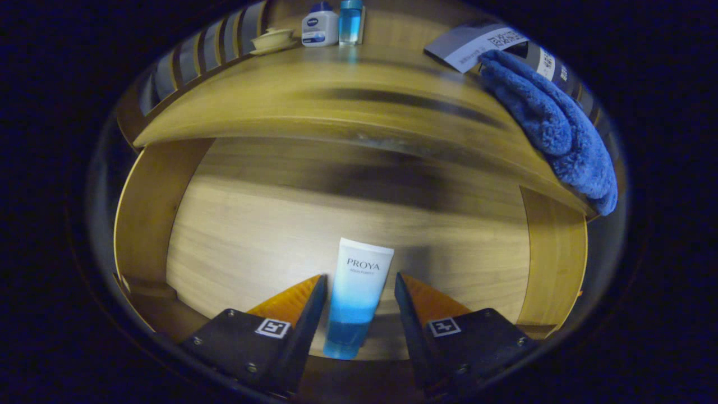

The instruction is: Pull open the drawer, take out the items inside it, and place them on the countertop above the cabinet.

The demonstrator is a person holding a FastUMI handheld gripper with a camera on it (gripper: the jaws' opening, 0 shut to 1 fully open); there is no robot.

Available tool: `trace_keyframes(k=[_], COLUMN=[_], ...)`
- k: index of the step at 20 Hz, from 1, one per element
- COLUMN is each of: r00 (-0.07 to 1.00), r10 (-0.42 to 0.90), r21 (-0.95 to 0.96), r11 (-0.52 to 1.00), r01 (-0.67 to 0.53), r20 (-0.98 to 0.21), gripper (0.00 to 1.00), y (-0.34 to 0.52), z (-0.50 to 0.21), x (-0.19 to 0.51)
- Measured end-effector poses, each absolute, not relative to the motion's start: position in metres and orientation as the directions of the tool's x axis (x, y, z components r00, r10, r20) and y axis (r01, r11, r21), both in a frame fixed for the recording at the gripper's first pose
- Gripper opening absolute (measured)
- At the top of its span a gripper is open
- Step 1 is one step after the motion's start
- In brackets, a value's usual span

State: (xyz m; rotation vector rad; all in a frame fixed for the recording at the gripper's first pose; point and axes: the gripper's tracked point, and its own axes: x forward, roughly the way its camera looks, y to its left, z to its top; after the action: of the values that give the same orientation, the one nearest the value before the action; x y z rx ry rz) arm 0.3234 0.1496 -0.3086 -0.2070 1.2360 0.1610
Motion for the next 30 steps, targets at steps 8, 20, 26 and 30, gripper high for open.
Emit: trace_keyframes(k=[8,20,26,30], r00=[0.37,0.532,0.46,0.413], r10=[0.061,0.096,0.085,0.038], r21=[-0.035,-0.008,-0.012,-0.062], r11=[0.968,0.982,0.979,0.972], r01=[-0.249,-0.19,-0.205,-0.226], r20=[-0.927,-0.841,-0.884,-0.91], gripper=[0.49,0.09,0.08,0.58], y=[0.154,0.142,0.139,0.131], z=[-0.293,-0.212,-0.241,-0.263], x=[0.326,0.343,0.336,0.333])
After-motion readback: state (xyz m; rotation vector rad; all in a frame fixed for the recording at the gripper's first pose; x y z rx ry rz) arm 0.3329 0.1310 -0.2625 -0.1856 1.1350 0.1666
